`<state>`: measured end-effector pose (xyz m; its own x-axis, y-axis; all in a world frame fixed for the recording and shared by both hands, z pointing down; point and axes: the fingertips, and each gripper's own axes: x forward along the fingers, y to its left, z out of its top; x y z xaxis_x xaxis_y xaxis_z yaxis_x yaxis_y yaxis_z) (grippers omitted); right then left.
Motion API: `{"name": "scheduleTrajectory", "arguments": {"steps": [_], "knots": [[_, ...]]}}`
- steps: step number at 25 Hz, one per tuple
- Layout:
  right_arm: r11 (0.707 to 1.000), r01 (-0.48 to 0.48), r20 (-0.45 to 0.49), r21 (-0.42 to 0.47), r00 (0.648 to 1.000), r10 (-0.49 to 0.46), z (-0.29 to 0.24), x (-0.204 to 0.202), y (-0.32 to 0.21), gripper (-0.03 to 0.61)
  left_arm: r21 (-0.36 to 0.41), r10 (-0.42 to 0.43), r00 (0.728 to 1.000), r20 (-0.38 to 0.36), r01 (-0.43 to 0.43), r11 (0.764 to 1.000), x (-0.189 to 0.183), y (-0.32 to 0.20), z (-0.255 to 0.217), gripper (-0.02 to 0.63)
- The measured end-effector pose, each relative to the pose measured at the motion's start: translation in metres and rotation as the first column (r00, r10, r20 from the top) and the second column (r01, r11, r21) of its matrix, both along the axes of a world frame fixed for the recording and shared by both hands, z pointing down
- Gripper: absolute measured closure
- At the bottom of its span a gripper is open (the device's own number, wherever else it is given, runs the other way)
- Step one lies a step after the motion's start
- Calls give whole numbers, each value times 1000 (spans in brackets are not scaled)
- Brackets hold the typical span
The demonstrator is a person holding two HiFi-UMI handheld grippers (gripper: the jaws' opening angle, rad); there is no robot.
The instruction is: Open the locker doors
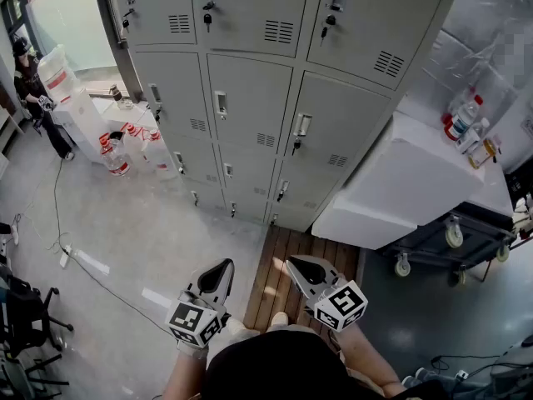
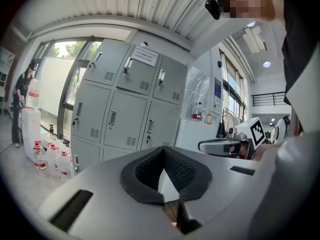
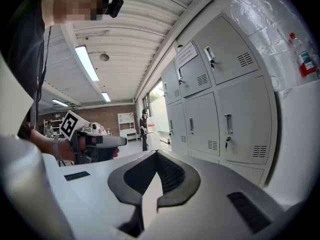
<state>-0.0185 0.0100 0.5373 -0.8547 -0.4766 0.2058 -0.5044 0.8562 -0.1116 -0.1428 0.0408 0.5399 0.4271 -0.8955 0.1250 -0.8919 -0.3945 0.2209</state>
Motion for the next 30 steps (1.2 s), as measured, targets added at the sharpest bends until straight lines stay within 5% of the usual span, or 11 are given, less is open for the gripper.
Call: {"name": "scheduleTrajectory", "arguments": {"steps": [5, 13, 21, 30], "knots": [[999, -17, -15, -30, 1000, 16, 5, -13, 6, 552, 22, -6, 996, 85, 4, 1000, -15, 9, -1, 597], [996, -84, -18, 3, 996, 84, 2, -29, -2, 552, 21, 21, 996, 91, -23, 999, -44, 6, 7, 597], [992, -121, -34, 34, 992, 122, 3, -12, -42, 552, -13, 72, 990, 119, -71, 997, -23, -27, 18, 597], [995, -85, -14, 50, 996, 86, 0, 34, -150, 552, -14, 7, 991, 136, -5, 1000, 20, -130, 11, 597]]}}
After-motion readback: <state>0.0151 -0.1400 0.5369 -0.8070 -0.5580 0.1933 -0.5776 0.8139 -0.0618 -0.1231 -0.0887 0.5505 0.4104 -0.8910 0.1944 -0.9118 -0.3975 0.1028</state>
